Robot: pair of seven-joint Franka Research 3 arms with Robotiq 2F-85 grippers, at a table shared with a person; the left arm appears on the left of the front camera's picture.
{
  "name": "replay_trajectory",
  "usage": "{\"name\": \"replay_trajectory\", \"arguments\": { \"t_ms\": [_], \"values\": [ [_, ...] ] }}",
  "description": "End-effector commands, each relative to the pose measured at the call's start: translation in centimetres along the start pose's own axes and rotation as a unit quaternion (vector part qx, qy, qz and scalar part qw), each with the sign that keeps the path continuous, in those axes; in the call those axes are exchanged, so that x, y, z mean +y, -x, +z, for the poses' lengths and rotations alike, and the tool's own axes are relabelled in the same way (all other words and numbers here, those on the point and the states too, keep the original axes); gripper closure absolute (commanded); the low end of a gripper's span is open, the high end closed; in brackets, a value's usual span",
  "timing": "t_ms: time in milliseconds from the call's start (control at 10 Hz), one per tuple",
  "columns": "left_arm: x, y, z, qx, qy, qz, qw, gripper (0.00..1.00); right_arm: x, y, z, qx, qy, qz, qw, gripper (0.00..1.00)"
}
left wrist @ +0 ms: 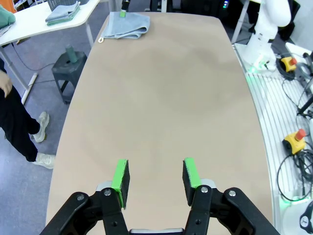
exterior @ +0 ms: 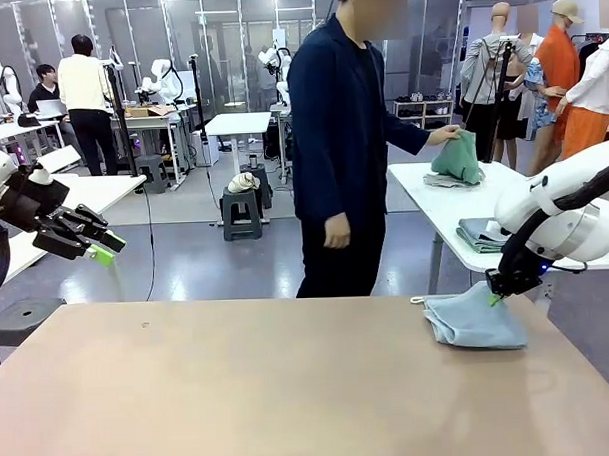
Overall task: Fold the towels and place them in the basket.
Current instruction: Place the folded Towel with hook on the right side of the table.
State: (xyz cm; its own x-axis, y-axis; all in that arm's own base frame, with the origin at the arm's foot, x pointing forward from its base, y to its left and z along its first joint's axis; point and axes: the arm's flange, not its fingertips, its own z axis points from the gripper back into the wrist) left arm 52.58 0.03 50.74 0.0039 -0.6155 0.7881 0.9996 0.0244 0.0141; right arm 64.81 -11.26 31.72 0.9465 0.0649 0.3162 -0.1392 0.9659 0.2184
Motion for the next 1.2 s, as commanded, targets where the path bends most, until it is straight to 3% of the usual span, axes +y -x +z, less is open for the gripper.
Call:
{"name": "replay_trajectory", "arguments": {
  "t_ms": [0,100,200,300,400,500,600,700,800,1100],
  "values": [
    [-0.2,-0.1,0.0,0.007,0.001,-0.001,1.000,0.43,-0.7,-0.9,-0.9,-0.006,0.006,0.007,1.000,0.95],
    [-0.2,-0.1,0.0,0.007,0.001,-0.001,1.000,0.43,-0.8,-1.1,-0.9,-0.008,0.007,0.007,1.000,0.75],
    [-0.2,-0.1,0.0,0.007,0.001,-0.001,1.000,0.43,-0.7,-1.2,-0.7,-0.010,0.010,0.010,1.000,0.75],
    [-0.2,-0.1,0.0,0.007,0.001,-0.001,1.000,0.43,-0.6,-1.3,-0.2,-0.010,0.013,0.013,1.000,0.55],
    [-0.2,-0.1,0.0,0.007,0.001,-0.001,1.000,0.43,-0.5,-1.3,0.3,-0.011,0.019,0.014,1.000,0.71],
    [-0.2,-0.1,0.0,0.007,0.001,-0.001,1.000,0.43,-0.4,-1.4,0.7,-0.009,0.020,0.016,1.000,0.35],
    [-0.2,-0.1,0.0,0.007,0.001,-0.001,1.000,0.43,-0.2,-1.4,1.5,-0.006,0.023,0.019,1.000,0.51],
    [-0.2,-0.1,0.0,0.007,0.001,-0.001,1.000,0.43,0.0,-1.3,2.7,-0.009,0.028,0.022,0.999,0.15],
    [-0.2,-0.1,0.0,0.007,0.001,-0.001,1.000,0.43,0.6,-1.1,4.5,-0.019,0.032,0.024,0.999,0.31],
    [-0.2,-0.1,0.0,0.007,0.001,-0.001,1.000,0.43,6.5,2.6,15.2,-0.030,0.085,-0.042,0.995,0.31]
  ]
}}
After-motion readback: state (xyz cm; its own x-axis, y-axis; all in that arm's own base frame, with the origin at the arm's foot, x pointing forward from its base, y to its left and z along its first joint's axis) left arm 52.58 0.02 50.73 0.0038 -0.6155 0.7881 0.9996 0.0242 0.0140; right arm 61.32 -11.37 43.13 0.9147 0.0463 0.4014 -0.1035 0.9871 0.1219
